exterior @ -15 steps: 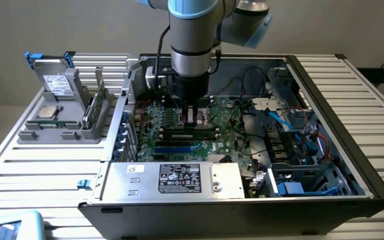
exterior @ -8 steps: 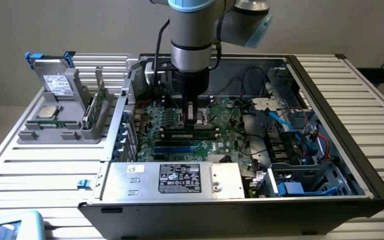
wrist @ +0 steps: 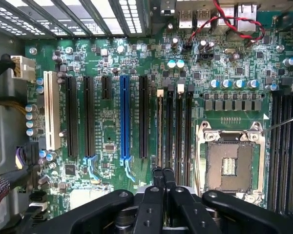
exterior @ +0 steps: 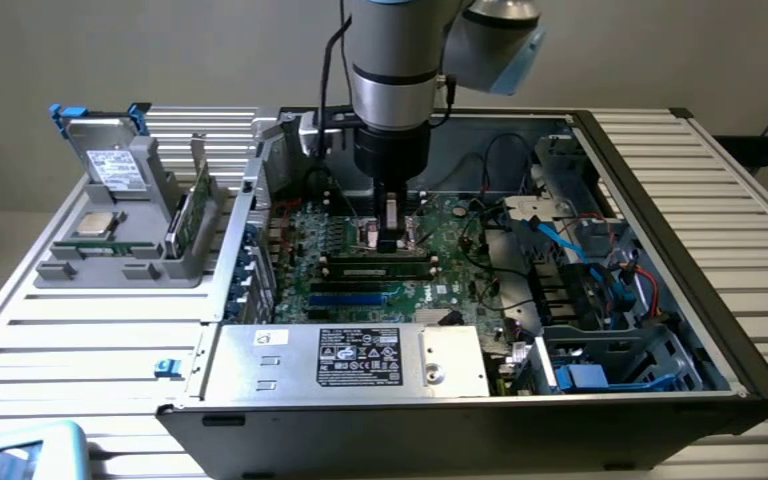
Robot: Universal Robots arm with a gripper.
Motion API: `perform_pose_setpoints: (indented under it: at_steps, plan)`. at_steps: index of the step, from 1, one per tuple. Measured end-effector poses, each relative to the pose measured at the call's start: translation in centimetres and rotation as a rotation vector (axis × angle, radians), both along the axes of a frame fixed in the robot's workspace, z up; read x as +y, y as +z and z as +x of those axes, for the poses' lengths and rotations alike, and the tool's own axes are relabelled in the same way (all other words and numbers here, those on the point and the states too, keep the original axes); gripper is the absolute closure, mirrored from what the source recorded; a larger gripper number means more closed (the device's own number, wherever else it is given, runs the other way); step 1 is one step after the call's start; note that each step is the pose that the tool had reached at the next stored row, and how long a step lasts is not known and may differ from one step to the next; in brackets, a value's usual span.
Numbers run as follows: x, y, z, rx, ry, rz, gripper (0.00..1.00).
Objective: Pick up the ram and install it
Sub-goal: 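Press down the ram until it locks into place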
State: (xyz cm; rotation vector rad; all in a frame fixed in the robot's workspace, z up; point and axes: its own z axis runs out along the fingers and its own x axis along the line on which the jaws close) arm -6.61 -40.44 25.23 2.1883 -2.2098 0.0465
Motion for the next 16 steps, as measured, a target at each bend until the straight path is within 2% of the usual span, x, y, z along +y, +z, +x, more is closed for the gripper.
perform_pose_setpoints:
  at_steps: [10,16]
  plan:
    - [0.00,0.01,0.00,0.0004,-0.003,-0.0001,0.89]
    - [0.00,-0.01,0.00,0.0005,-0.080,-0.0001,0.89]
